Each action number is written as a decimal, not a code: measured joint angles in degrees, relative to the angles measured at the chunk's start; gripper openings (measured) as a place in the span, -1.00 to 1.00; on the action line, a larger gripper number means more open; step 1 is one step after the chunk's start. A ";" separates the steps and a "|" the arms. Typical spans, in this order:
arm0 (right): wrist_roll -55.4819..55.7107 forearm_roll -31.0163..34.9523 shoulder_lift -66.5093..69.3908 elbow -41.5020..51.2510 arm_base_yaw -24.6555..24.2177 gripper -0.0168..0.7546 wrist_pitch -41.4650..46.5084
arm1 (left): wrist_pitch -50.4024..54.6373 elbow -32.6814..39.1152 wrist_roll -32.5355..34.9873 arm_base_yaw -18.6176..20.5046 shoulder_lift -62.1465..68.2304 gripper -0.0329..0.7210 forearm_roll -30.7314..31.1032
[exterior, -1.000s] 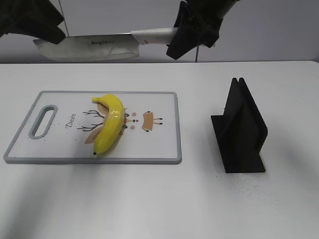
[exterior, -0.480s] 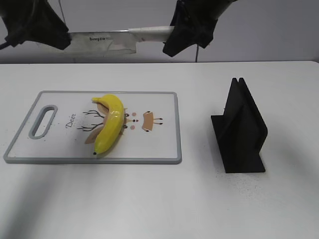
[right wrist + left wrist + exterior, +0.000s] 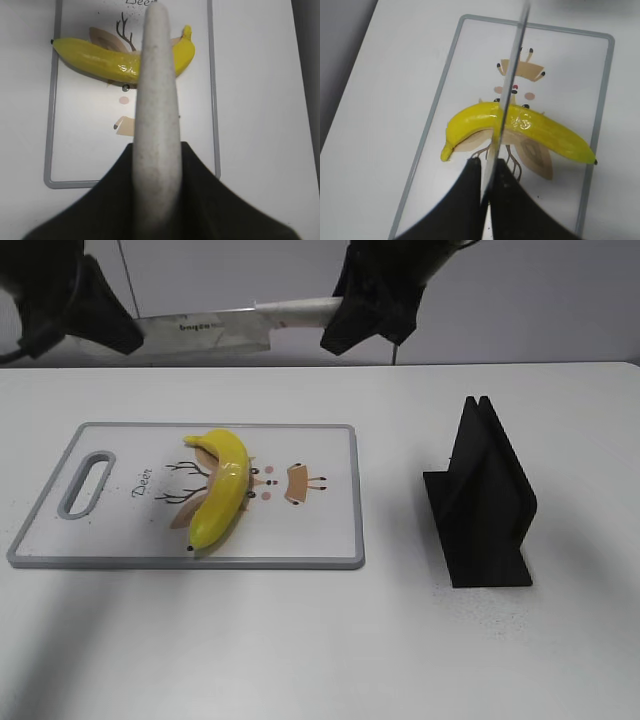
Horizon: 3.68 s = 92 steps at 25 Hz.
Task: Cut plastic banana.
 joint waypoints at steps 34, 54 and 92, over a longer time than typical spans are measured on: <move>7.70 -2.76 19.73 -2.66 -0.72 -0.44 2.72 | -9.20 2.24 1.01 -3.32 19.71 -0.85 2.55; 10.92 -4.83 6.37 -3.53 -0.11 -0.45 6.89 | -8.67 3.41 0.29 -4.30 2.94 -0.71 4.05; 61.68 -14.94 -13.16 -0.77 0.00 -0.48 7.98 | 6.13 3.71 -65.02 -4.37 -24.29 0.46 24.04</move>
